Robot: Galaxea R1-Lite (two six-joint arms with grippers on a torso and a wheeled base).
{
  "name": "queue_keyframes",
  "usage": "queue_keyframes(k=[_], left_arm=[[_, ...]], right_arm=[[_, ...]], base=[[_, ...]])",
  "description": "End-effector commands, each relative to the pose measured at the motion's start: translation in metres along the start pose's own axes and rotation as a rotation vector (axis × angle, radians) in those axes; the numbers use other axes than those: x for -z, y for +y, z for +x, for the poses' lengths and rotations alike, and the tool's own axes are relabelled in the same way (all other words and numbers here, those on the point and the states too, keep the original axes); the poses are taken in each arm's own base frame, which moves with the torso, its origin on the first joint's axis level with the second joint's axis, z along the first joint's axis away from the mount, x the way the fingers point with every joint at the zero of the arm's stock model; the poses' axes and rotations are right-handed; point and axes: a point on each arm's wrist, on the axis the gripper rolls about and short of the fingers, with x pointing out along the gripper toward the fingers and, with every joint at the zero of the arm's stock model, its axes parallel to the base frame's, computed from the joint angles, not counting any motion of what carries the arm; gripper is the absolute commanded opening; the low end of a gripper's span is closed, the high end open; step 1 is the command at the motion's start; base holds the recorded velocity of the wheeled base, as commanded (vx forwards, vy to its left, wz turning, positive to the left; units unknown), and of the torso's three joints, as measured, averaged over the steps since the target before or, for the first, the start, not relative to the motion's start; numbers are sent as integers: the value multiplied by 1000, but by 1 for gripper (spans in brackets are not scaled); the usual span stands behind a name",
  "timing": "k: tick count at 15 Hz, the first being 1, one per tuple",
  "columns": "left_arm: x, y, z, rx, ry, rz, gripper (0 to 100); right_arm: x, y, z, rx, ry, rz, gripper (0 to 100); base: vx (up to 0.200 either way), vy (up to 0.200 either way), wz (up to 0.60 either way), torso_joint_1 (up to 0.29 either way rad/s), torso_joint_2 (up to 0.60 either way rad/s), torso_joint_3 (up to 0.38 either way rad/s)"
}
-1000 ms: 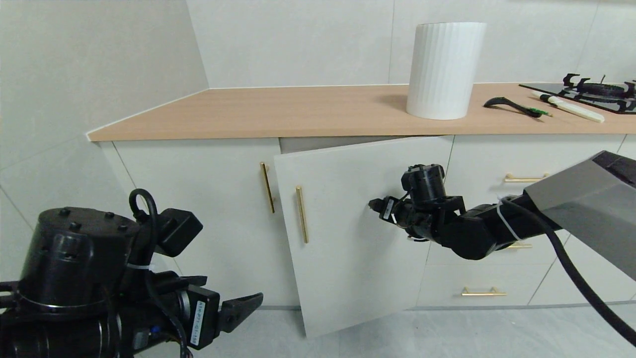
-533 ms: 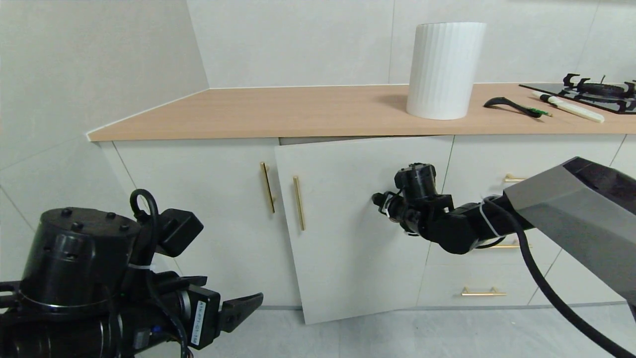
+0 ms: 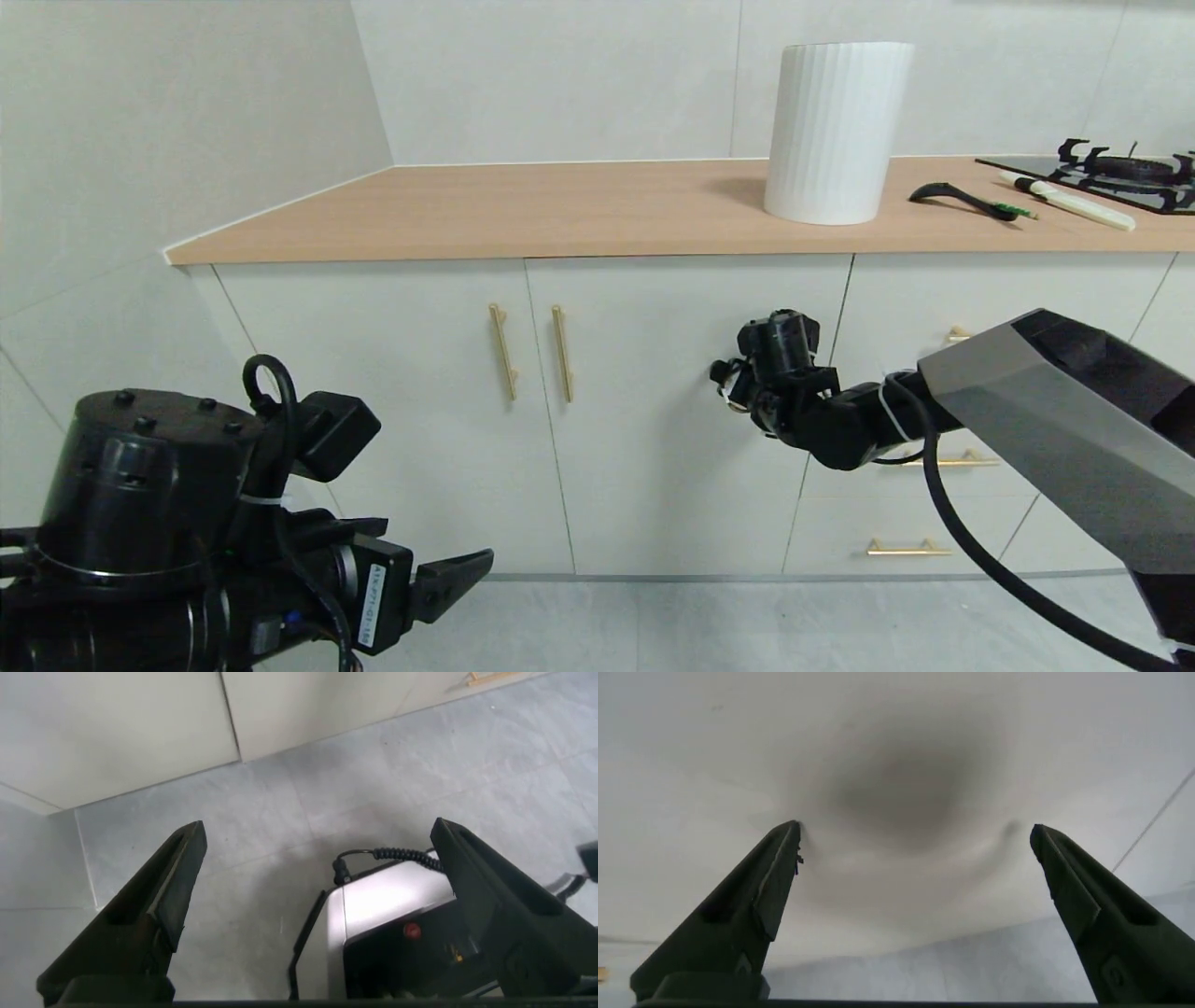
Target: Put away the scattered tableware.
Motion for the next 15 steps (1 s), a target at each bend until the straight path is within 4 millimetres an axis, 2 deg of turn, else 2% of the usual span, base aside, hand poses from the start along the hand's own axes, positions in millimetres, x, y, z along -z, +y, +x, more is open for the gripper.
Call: queue_keyframes(k=[1,4,6,8,11,12,15], left_arm=[[0,0,0,0,0,0,100],[0,0,0,0,1,1,100],[0,0,0,0,0,7,100],[0,0,0,0,-2,9,100],[0,0,-1,1,-3,8,100],[0,0,-1,1,-5,8,100],[1,0,-1,1,-3,8,100]], right_arm=[[3,-3,6,12,0,-1,100],[2,-3,6,12,-3,1,100],[-2,0,-3,-2,1,0,100],[-2,2,-29,-57,62,-16,100],[-11,-13,-90,-285,282,-38,100],[-16,-14,-100,-344,304,-46,100],[-23,-14,-108,-355,274,-66,100]], base=[[0,0,0,0,0,0],[0,0,0,0,0,0],[0,0,0,0,0,0],[0,0,0,0,0,0],[0,0,0,0,0,0],[0,0,0,0,0,0],[0,0,0,0,0,0]])
